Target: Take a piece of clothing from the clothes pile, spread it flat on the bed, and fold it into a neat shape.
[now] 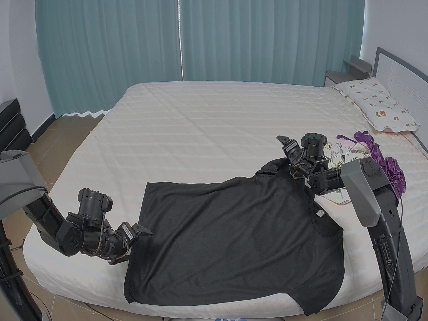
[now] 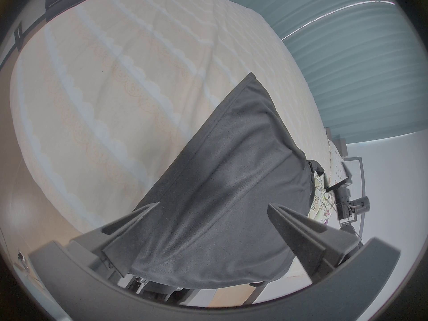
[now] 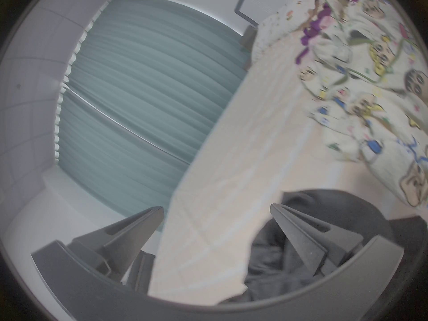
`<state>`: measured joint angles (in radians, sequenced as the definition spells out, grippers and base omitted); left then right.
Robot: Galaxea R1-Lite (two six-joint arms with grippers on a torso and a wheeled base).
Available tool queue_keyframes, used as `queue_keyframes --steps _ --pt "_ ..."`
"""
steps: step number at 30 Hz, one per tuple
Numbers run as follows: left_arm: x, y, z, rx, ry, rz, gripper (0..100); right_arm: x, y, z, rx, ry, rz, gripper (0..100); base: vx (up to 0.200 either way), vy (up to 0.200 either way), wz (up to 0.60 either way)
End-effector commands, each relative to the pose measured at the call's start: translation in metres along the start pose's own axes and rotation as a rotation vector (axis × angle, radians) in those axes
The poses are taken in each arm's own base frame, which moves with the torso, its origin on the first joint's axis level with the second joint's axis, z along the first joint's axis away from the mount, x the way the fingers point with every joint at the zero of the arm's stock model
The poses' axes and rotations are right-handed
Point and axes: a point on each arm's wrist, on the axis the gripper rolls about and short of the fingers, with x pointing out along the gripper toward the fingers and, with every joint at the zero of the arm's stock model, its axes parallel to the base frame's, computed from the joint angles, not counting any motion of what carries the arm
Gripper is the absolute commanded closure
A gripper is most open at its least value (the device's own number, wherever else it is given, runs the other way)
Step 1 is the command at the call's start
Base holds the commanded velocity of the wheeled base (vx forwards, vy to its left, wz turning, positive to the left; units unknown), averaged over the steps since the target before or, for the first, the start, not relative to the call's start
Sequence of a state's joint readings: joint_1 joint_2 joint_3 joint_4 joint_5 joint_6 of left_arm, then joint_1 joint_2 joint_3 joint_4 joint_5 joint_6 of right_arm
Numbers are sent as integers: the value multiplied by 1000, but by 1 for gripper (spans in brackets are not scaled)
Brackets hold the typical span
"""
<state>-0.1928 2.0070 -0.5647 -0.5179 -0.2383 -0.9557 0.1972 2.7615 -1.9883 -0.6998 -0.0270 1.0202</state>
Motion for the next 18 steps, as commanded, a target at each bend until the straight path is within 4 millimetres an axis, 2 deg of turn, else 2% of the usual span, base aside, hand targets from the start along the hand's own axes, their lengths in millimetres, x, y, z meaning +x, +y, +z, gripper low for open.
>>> queue_keyframes --steps 1,2,5,6,7,8,12,13,14,16,18 --pt "1 1 0 -2 3 4 0 -5 33 21 13 -50 121 0 0 0 0" --pt "1 1 -1 -3 4 5 0 -6 38 28 9 -59 141 0 0 0 0" --pt "1 2 -1 -3 5 8 0 -5 31 28 -26 -53 122 0 0 0 0" --pt "1 2 -1 -2 5 8 0 -3 21 23 -60 -44 90 0 0 0 0" --pt "1 2 -1 -2 5 8 0 -3 21 23 -60 -44 90 0 0 0 0" --pt "1 2 -1 -3 4 5 0 0 5 17 -86 -31 32 0 0 0 0" --pt "-1 1 -1 2 -10 -12 0 -2 -1 23 -87 -46 -61 0 0 0 0" --pt "-2 1 -1 5 -13 -19 0 -6 0 25 -88 -38 -91 0 0 0 0" --pt "-3 2 -3 9 -18 -30 0 -18 7 29 -88 -21 -127 0 0 0 0" --pt "-3 2 -3 9 -19 -32 0 -19 8 30 -88 -20 -129 0 0 0 0" --pt "-6 3 -5 18 -29 -49 0 -46 18 37 -91 6 -167 0 0 0 0"
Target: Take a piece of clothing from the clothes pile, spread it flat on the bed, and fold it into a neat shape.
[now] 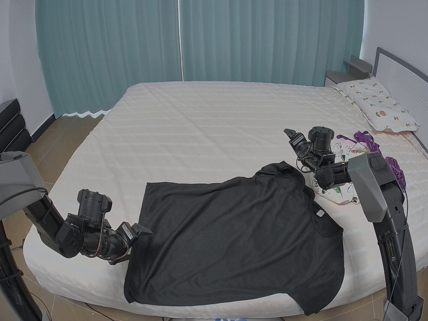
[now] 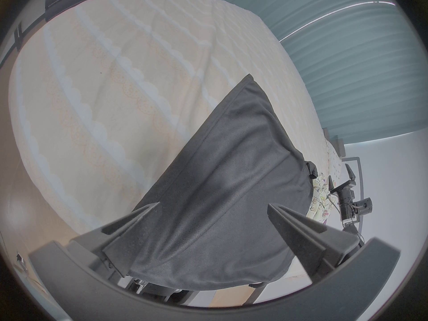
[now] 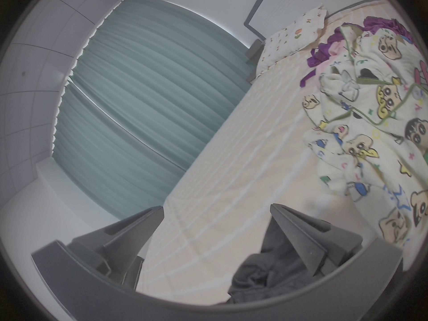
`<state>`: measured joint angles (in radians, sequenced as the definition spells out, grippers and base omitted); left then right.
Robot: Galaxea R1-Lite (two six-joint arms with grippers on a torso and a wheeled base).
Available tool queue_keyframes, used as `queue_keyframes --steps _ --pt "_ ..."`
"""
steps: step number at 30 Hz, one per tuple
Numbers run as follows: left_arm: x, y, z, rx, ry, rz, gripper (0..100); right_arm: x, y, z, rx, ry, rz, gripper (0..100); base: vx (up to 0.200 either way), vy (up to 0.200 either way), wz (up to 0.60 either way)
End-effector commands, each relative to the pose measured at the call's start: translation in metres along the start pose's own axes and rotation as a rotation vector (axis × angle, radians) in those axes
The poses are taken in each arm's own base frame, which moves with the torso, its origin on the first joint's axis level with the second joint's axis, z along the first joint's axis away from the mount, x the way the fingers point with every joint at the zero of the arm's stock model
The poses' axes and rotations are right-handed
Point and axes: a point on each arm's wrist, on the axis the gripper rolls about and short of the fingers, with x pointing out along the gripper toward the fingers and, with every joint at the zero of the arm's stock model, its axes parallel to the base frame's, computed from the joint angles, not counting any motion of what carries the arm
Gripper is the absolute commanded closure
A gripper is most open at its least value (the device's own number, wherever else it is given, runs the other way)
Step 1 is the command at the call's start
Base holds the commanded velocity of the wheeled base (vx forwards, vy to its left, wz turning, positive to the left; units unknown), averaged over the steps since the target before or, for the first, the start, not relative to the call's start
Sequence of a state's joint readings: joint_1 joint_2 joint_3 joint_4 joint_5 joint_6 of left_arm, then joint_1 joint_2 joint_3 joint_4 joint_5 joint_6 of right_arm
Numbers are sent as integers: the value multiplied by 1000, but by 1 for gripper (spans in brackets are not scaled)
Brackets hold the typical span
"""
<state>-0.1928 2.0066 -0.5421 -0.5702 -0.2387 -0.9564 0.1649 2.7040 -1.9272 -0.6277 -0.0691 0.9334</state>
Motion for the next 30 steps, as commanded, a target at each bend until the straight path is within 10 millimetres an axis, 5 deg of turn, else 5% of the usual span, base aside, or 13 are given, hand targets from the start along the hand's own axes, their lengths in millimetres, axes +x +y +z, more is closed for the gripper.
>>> queue_keyframes --steps 1,6,7,9,10,13,20,30 --pt "-6 2 -5 11 -13 -25 0 -39 17 20 -6 28 -61 0 0 0 0" --pt "-16 -2 -5 20 -32 -47 0 -108 18 20 -36 110 -123 0 -120 0 0" --pt "-20 -3 -7 26 -36 -53 0 -138 13 16 -45 146 -137 0 -200 0 0" --pt "-21 -4 -7 28 -39 -56 0 -149 11 15 -46 158 -135 0 -200 0 0" --pt "-21 -6 -10 42 -34 -58 0 -183 1 10 -52 195 -149 0 -200 0 0" --pt "-20 -10 -14 58 -21 -63 0 -228 -14 3 -75 239 -156 0 -200 0 0" --pt "-25 3 -29 60 14 -27 0 -272 -39 -11 -92 286 -199 0 -200 0 0" --pt "-17 23 -43 63 44 57 0 -279 -68 -19 -56 319 -212 0 -140 0 0"
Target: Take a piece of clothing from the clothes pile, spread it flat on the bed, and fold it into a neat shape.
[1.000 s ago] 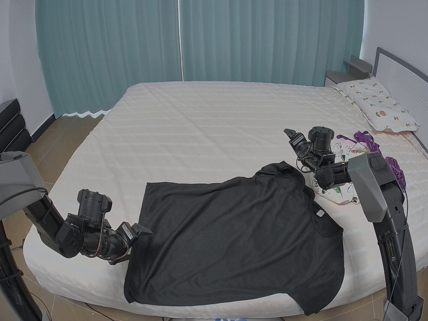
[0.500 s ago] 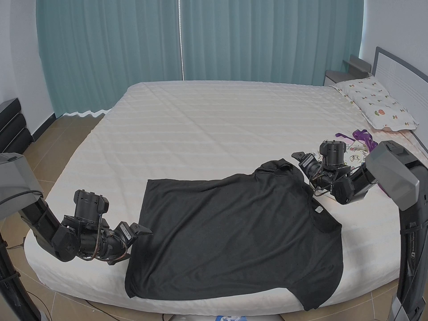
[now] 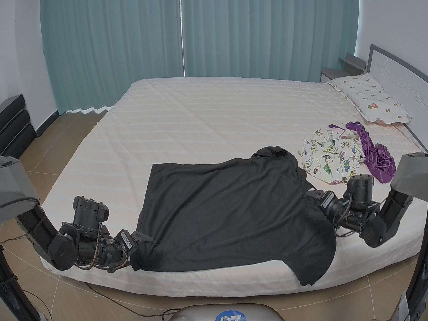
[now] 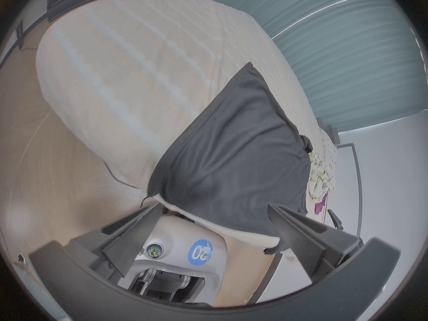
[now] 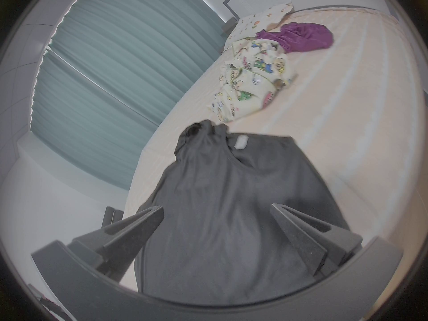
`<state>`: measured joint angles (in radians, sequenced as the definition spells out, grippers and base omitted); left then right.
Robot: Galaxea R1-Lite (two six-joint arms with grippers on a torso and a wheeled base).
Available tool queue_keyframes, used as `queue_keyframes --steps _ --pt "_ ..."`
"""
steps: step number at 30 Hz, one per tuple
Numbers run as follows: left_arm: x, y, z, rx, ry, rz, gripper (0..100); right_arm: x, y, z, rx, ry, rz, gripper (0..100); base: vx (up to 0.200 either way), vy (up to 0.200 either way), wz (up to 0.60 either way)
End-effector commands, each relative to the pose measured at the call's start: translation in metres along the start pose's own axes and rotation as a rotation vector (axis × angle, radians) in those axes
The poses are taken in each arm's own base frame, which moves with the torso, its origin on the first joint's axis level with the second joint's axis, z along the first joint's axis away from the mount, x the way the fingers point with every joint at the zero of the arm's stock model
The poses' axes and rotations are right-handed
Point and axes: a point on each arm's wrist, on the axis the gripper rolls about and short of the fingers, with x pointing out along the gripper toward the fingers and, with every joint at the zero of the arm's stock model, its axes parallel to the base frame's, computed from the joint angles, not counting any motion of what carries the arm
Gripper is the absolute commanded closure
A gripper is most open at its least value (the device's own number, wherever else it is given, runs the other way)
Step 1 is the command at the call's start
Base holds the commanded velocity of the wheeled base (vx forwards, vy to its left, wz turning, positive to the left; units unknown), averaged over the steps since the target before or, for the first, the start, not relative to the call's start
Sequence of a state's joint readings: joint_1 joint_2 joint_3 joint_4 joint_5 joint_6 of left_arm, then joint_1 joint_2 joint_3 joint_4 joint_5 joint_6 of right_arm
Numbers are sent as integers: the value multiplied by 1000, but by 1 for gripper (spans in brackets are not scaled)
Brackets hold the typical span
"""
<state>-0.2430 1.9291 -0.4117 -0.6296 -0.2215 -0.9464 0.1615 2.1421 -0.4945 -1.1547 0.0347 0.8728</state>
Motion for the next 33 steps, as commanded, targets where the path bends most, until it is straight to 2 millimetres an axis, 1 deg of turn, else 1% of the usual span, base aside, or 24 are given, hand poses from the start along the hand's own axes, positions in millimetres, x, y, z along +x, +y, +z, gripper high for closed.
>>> queue_keyframes --steps 1,2,3,4,5,8,10,13,14,18,23,33 --pt "10 17 -17 18 15 78 0 -45 -26 -15 7 19 10 0 0 0 0" --pt "10 17 -17 18 15 78 0 -45 -26 -15 7 19 10 0 0 0 0" --pt "23 20 -16 24 -29 89 0 -49 -27 -16 6 6 27 0 0 0 0" --pt "26 22 -16 26 -42 89 0 -49 -28 -16 6 4 29 0 0 0 0" --pt "35 25 -18 37 -84 77 0 -51 -29 -19 2 3 35 0 0 0 0" --pt "39 29 -26 67 -123 36 0 -49 -32 -23 -5 8 37 0 0 0 0" --pt "45 33 -28 108 -145 29 0 -48 -33 -23 -4 2 40 0 0 0 0" --pt "61 40 -29 180 -217 98 0 -47 -33 -23 -1 9 39 0 0 0 0" --pt "65 40 -31 202 -228 101 0 -46 -34 -24 -1 14 42 0 0 0 0" --pt "68 39 -32 213 -234 95 0 -46 -34 -23 2 17 47 0 0 0 0" --pt "78 33 -26 215 -268 75 0 -45 -34 -24 4 21 47 0 0 0 0" --pt "88 27 -18 206 -297 47 0 -44 -34 -23 4 18 51 0 0 0 0"
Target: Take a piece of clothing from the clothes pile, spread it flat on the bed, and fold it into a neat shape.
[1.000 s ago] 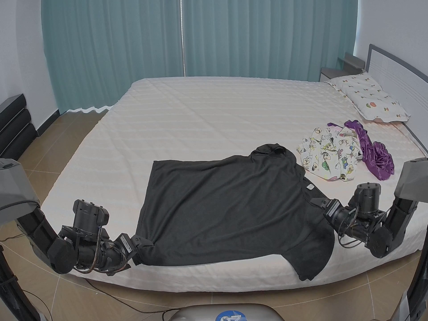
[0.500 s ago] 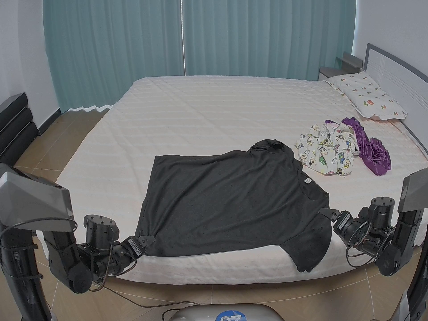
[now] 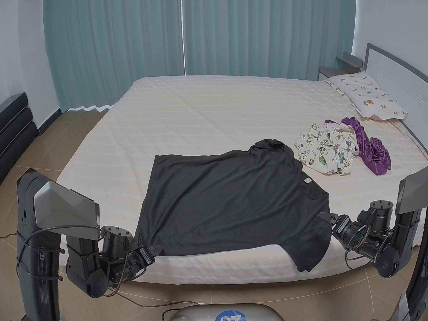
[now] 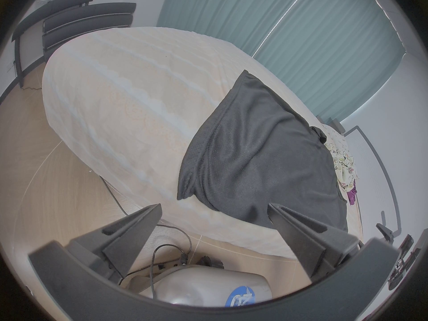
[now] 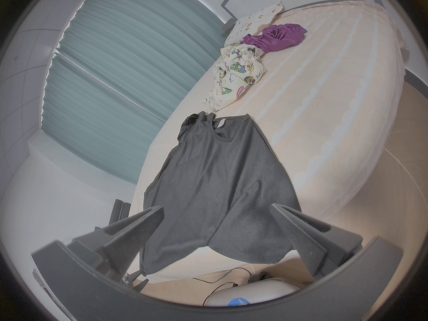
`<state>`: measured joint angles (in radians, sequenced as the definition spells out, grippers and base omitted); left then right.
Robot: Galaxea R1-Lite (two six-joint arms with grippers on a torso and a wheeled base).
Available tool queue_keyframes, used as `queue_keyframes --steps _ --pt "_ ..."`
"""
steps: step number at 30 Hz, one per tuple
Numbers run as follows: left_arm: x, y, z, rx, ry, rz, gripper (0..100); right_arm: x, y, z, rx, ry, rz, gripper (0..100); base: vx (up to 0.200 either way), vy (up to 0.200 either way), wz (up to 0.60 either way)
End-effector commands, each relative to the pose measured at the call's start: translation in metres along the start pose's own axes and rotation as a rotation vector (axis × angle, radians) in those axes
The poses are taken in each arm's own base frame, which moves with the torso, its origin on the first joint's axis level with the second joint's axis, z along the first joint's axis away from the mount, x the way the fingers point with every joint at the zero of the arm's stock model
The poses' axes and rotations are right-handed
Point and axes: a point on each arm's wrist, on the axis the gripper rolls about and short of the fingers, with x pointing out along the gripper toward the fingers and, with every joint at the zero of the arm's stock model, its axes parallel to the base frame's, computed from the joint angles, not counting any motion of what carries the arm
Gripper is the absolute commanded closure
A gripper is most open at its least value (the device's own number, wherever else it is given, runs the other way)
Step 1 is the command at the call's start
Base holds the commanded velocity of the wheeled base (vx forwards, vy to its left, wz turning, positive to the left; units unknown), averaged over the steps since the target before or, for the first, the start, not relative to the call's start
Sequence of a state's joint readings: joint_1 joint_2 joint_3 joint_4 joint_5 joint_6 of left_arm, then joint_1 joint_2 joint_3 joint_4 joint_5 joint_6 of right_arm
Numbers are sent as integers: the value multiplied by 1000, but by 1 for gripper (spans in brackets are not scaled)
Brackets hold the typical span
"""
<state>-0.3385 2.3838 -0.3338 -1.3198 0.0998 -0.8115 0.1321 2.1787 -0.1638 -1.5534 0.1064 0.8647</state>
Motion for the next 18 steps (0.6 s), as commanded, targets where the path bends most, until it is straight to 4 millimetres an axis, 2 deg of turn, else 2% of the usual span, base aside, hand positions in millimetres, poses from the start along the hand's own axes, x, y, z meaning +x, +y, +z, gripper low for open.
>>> queue_keyframes --steps 1,8,9,18 --pt "7 1 1 -8 -6 2 0 1 -1 -1 1 4 -3 0 0 0 0" --pt "17 2 0 -10 -64 3 0 1 -1 -1 3 4 -3 0 0 0 0" --pt "18 2 0 -10 -66 1 100 1 -1 -1 0 4 -1 0 0 0 0" --pt "4 8 -2 -18 -83 48 100 2 -1 -2 -1 9 -3 0 0 0 0"
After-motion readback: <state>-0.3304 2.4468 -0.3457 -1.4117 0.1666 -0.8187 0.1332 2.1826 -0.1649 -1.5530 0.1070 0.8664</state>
